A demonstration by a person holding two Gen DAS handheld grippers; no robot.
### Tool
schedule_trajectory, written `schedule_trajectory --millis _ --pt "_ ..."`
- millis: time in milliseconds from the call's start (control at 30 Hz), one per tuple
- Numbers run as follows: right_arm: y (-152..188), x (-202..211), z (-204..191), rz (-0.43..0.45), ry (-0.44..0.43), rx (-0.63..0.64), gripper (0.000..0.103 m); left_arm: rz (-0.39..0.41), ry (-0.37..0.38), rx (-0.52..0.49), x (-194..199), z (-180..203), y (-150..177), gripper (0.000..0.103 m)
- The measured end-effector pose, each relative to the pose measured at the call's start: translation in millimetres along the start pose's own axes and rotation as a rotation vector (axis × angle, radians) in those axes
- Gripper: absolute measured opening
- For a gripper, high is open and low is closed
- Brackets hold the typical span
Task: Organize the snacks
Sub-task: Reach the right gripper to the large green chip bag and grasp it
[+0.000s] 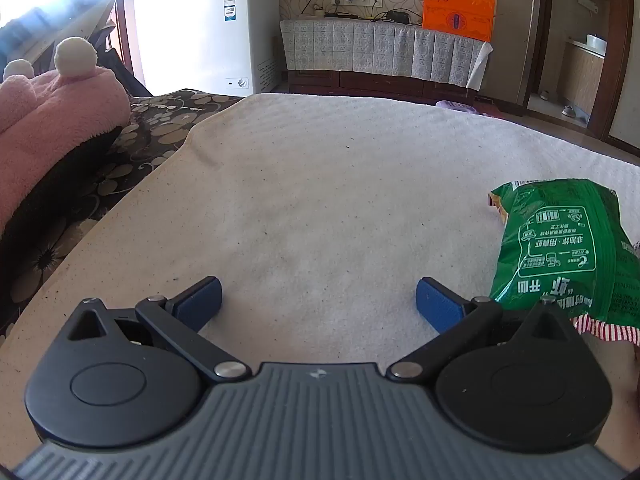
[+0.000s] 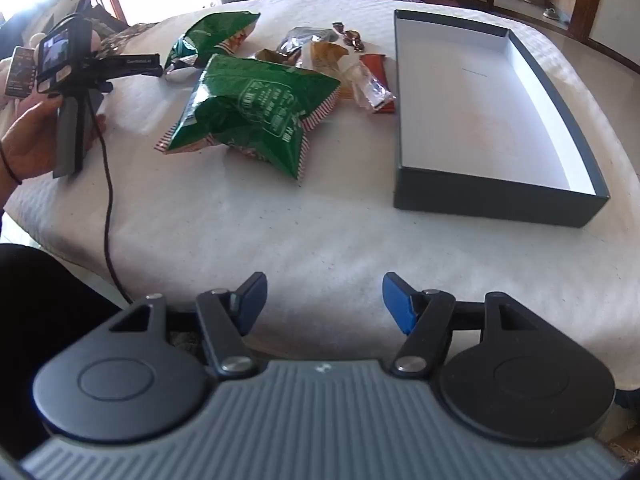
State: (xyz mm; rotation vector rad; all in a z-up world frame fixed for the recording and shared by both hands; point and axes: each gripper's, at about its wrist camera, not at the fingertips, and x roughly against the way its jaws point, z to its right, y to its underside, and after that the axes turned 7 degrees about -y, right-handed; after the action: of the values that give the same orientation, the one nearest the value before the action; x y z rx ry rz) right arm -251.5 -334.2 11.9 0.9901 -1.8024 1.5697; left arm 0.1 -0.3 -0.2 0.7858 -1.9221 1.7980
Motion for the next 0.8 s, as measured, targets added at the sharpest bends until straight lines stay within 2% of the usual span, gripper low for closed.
schedule_trajectory --millis 167,300,400,500,533,633,733,800 --pt "1.4 1.5 3.1 0.032 -0.044 -0.037 0.066 0.003 0.002 0.002 0.2 0.4 0.1 0.103" --pt "-1.7 5.4 -22.6 0.105 -0.087 -0.073 0.066 -0.01 0.018 -0.021 3.0 -1.6 0.5 0.103" --pt "-0.7 13.6 -34.4 0.151 -0.08 -0.055 0.066 -0.028 0.004 -0.066 8.0 -0.5 -2.4 0.103" --pt "1.1 25.7 -44.8 0.196 -0.091 -0.049 0.066 0.076 -0.092 -0.064 31.9 -0.2 6.7 0.103" --pt "0.6 28.0 -46.7 0.211 -0.101 -0.049 0.066 0.104 -0.1 -0.054 48.9 0.2 11.9 0.103" --pt "1.1 34.9 -57.6 0.26 -0.118 -0.031 0.066 0.124 -0.055 -0.023 78.1 -2.0 12.6 0.103" --pt "1.8 39.3 -59.3 0.311 -0.157 0.0 0.066 0.119 0.044 -0.001 116.5 9.4 15.7 0.103" --pt "2.3 40.1 -53.5 0.34 -0.178 0.016 0.066 0.123 0.113 0.008 144.0 27.6 29.5 0.103"
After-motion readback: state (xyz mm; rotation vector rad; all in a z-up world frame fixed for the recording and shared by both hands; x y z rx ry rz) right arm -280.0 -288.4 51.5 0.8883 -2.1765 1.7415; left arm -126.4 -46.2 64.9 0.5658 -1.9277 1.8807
